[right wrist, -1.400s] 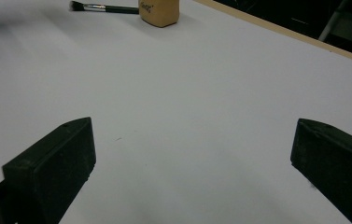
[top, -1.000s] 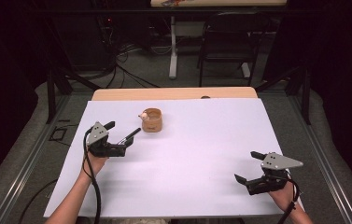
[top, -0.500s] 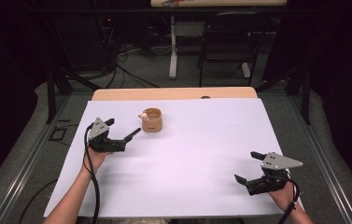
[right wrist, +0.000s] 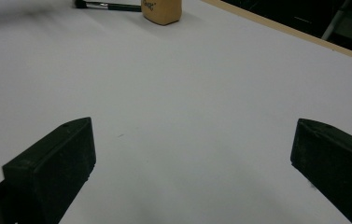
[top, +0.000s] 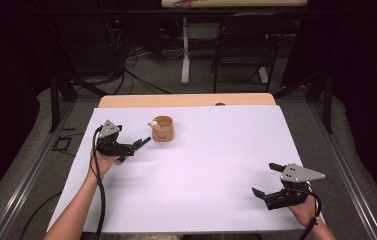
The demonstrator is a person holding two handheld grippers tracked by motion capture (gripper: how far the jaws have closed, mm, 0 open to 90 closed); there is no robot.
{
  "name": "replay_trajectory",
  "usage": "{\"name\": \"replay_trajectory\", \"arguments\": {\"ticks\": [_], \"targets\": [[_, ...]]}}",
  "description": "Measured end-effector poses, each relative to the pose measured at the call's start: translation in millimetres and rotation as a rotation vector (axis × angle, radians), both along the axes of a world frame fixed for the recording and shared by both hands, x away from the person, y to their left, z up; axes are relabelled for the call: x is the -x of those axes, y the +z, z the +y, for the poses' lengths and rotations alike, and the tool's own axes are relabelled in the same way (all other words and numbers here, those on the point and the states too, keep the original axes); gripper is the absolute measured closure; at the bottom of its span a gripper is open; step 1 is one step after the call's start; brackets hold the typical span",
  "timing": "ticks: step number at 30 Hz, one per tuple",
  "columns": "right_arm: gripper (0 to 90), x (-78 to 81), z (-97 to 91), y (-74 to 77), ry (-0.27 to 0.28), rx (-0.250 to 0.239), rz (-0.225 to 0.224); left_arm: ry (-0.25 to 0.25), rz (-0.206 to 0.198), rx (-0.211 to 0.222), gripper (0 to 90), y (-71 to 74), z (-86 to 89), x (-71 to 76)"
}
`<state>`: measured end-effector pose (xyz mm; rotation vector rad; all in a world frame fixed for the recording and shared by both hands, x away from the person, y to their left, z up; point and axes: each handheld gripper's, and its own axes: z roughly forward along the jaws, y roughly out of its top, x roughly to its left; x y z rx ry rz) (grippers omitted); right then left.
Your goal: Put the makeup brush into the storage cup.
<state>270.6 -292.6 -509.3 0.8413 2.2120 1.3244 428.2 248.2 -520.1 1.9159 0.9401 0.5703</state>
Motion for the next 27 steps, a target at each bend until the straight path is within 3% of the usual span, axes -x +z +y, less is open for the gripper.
{"name": "replay_trajectory", "arguments": {"ticks": [7, 9, 10, 13, 14, 22, 27], "targets": [[0.0, 0.2, 0.5, -0.2, 0.005, 0.003, 0.0, 0.022, 0.109, -0.038, 0.4, 7.2, 0.3, -8.4], [0.0, 0.0, 0.3, -0.3, 0.006, 0.003, 0.005, 0.014, 0.121, -0.039, 1.0, 7.5, 0.5, -9.0], [0.0, -0.4, 0.1, -0.6, 0.005, 0.006, 0.011, 0.013, 0.143, -0.069, 1.6, 8.7, -0.2, -11.0], [0.0, -1.0, 0.1, -1.2, 0.007, 0.008, 0.015, 0.012, 0.173, -0.085, 1.1, 9.0, -1.5, -13.1], [0.0, -1.2, -0.1, -1.0, 0.008, 0.008, 0.013, 0.006, 0.208, -0.111, 0.2, 8.8, -2.8, -16.4], [0.0, -2.5, -0.5, -2.1, 0.014, 0.006, 0.028, -0.051, 0.313, -0.234, 1.4, 7.1, -9.4, -25.9], [0.0, -2.0, 0.3, -2.4, 0.021, 0.02, 0.034, -0.076, 0.364, -0.324, 11.8, 12.0, -12.1, -30.2]]}}
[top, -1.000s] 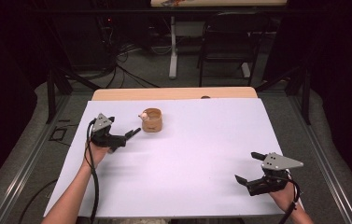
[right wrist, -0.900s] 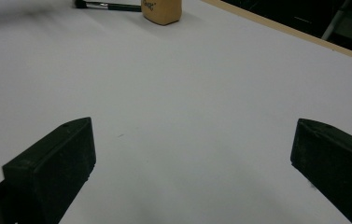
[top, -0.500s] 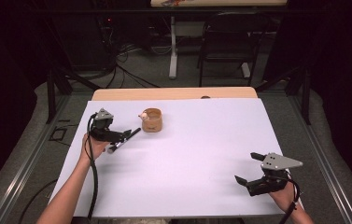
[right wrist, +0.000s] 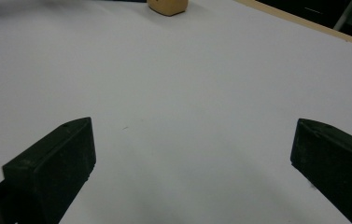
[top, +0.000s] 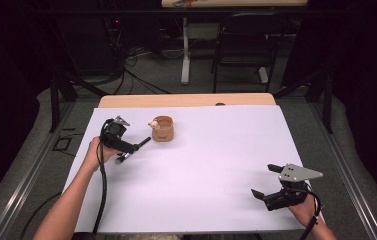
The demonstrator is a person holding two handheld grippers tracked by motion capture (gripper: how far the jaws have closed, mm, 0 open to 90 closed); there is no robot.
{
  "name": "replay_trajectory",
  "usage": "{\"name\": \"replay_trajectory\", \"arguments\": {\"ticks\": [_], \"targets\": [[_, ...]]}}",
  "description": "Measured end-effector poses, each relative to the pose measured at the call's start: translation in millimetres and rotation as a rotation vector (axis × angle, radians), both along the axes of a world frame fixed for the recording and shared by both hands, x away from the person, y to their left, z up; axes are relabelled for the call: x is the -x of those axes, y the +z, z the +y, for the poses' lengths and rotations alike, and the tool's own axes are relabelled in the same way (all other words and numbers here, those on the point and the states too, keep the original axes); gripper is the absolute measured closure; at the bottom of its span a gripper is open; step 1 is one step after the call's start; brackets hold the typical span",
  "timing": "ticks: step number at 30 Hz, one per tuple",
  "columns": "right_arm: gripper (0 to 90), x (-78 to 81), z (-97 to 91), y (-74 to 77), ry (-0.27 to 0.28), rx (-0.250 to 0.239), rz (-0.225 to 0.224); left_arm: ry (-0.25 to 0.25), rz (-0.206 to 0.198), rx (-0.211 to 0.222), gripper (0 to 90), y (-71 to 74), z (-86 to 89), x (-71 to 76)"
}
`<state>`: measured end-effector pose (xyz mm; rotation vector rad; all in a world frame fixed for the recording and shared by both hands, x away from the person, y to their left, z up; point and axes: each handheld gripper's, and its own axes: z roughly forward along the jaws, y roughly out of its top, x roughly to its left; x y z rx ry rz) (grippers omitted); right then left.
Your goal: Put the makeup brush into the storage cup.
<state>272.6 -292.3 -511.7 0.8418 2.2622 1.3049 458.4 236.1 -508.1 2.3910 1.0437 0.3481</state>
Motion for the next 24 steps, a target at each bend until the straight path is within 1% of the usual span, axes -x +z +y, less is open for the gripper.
{"name": "replay_trajectory", "arguments": {"ticks": [2, 3, 4, 5, 7, 8, 9, 10, 12, 14, 16, 18, 19, 20, 24], "targets": [[0.0, -0.2, 0.1, -0.3, 0.001, 0.002, 0.002, -0.013, 0.023, -0.056, 14.6, -0.8, -2.7, -0.7], [0.0, -0.1, 0.2, -0.5, -0.001, 0.0, 0.005, -0.019, 0.042, -0.068, 15.3, -1.2, -3.3, -1.1], [0.0, -0.5, 0.6, -1.2, -0.002, -0.006, 0.001, -0.022, 0.056, -0.082, 16.4, -1.7, -3.8, -1.4], [0.0, -0.6, 0.3, -1.1, 0.0, -0.002, 0.005, -0.02, 0.066, -0.096, 18.2, -2.2, -4.0, -1.8], [0.0, -0.9, 0.5, -1.2, 0.002, -0.001, 0.004, -0.017, 0.087, -0.111, 21.0, -2.6, -3.7, -3.1], [0.0, -0.9, 0.6, -1.2, 0.002, 0.0, 0.004, -0.015, 0.096, -0.115, 24.1, -2.2, -3.5, -4.1], [0.0, -1.0, 0.6, -1.2, 0.001, 0.0, 0.004, -0.01, 0.104, -0.117, 26.4, -1.4, -3.4, -5.1], [0.0, -1.0, 0.6, -1.2, 0.001, 0.002, 0.005, -0.006, 0.109, -0.115, 26.7, -1.0, -3.7, -5.6], [0.0, -1.1, 0.6, -1.4, -0.002, 0.012, 0.006, -0.011, 0.129, -0.128, 30.4, 0.7, -4.7, -7.4], [0.0, -1.5, 0.4, -1.9, -0.006, 0.019, 0.013, -0.015, 0.146, -0.153, 33.2, 1.9, -6.6, -9.1], [0.0, -1.6, 0.4, -2.1, -0.007, 0.019, 0.014, -0.013, 0.161, -0.163, 36.2, 2.5, -8.2, -10.1], [0.0, -1.6, 0.4, -1.9, -0.005, 0.019, 0.015, -0.016, 0.171, -0.181, 39.1, 1.7, -9.7, -10.9], [0.0, -1.5, 0.3, -1.9, -0.005, 0.02, 0.014, -0.02, 0.184, -0.189, 40.7, 0.6, -10.0, -11.7], [0.0, -1.4, 0.3, -1.8, -0.004, 0.02, 0.015, -0.02, 0.196, -0.191, 42.9, -0.4, -10.3, -12.1], [0.0, -1.4, 0.3, -1.9, -0.005, 0.021, 0.015, -0.023, 0.217, -0.203, 51.1, -3.2, -10.5, -14.2]]}}
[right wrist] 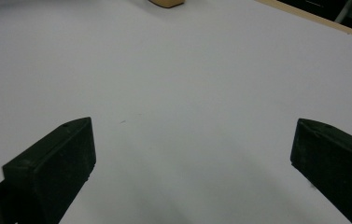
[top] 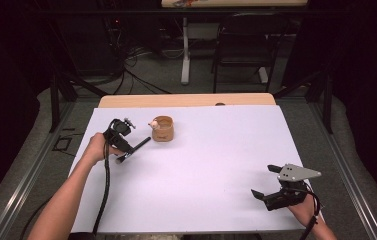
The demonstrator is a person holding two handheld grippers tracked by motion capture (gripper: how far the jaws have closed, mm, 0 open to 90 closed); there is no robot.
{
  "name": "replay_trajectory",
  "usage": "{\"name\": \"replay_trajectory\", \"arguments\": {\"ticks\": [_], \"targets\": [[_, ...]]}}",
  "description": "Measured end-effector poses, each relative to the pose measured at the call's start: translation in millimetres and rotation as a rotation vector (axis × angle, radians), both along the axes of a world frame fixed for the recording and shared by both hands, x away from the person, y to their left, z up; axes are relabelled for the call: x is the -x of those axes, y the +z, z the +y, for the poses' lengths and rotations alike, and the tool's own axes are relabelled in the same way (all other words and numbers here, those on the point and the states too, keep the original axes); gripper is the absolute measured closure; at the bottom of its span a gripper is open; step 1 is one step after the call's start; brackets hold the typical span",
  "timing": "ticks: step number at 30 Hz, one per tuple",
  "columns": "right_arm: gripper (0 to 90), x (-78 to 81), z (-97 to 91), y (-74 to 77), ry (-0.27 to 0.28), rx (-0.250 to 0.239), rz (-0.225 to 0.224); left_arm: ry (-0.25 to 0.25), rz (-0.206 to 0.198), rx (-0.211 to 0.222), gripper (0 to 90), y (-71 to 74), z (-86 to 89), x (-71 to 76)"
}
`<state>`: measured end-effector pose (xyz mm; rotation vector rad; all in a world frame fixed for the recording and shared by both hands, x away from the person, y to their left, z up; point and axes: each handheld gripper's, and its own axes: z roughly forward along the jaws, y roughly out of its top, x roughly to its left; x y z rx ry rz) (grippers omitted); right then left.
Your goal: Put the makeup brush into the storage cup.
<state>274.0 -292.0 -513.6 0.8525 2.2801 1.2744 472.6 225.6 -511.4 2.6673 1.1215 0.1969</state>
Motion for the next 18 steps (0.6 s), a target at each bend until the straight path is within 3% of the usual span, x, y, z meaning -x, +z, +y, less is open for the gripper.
{"name": "replay_trajectory", "arguments": {"ticks": [6, 18], "targets": [[0.0, -1.5, -1.1, -0.2, -0.016, -0.005, 0.004, -0.007, 0.044, -0.012, 60.0, -4.9, -0.1, -3.7], [0.0, -2.8, -1.2, -1.3, -0.033, 0.004, 0.016, -0.017, 0.082, -0.037, 71.4, -11.3, -3.7, -7.6]]}}
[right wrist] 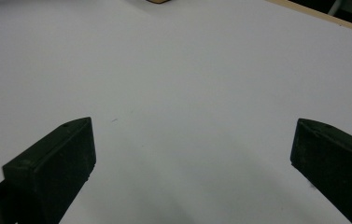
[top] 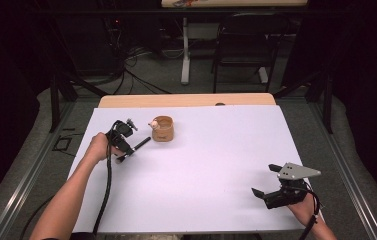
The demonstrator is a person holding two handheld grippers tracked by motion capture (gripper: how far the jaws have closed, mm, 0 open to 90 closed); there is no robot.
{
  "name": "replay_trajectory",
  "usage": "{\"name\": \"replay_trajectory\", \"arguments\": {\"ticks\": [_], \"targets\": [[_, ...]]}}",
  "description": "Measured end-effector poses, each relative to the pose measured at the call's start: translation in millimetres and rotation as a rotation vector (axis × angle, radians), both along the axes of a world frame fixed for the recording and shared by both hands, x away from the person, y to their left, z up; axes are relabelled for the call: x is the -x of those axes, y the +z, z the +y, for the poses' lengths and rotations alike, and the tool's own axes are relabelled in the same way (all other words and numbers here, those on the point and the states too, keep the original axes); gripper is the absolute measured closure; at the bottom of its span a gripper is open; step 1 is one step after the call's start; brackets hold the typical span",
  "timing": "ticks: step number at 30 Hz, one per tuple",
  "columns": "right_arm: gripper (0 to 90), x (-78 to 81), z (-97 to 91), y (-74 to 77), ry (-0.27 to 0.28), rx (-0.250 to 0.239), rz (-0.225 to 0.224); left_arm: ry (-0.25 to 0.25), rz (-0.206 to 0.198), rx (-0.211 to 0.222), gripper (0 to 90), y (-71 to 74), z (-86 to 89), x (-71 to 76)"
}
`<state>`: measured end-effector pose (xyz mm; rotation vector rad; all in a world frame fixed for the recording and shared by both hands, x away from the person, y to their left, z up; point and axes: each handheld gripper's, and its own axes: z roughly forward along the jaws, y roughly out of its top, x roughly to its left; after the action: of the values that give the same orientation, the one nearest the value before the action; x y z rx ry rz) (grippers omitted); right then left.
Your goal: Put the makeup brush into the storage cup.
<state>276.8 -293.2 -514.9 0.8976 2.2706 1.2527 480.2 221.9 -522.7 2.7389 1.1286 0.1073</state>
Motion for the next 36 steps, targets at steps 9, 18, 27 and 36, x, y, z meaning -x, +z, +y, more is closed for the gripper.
{"name": "replay_trajectory", "arguments": {"ticks": [9, 18, 27, 36], "targets": [[0.0, -0.8, 0.0, -1.1, 0.0, 0.003, 0.005, -0.005, 0.006, -0.018, 75.9, -2.5, -1.9, -1.7], [0.0, -0.3, -0.1, -0.4, -0.003, 0.001, 0.002, 0.005, -0.021, -0.015, 77.2, -1.3, -2.6, 0.9], [0.0, 0.5, -0.8, 0.2, -0.003, 0.004, 0.002, -0.002, -0.046, -0.006, 77.5, 13.3, 1.7, 10.3], [0.0, 0.6, -0.1, 0.3, -0.002, 0.008, 0.001, -0.017, -0.067, -0.005, 77.5, 28.7, 8.4, 22.9]]}}
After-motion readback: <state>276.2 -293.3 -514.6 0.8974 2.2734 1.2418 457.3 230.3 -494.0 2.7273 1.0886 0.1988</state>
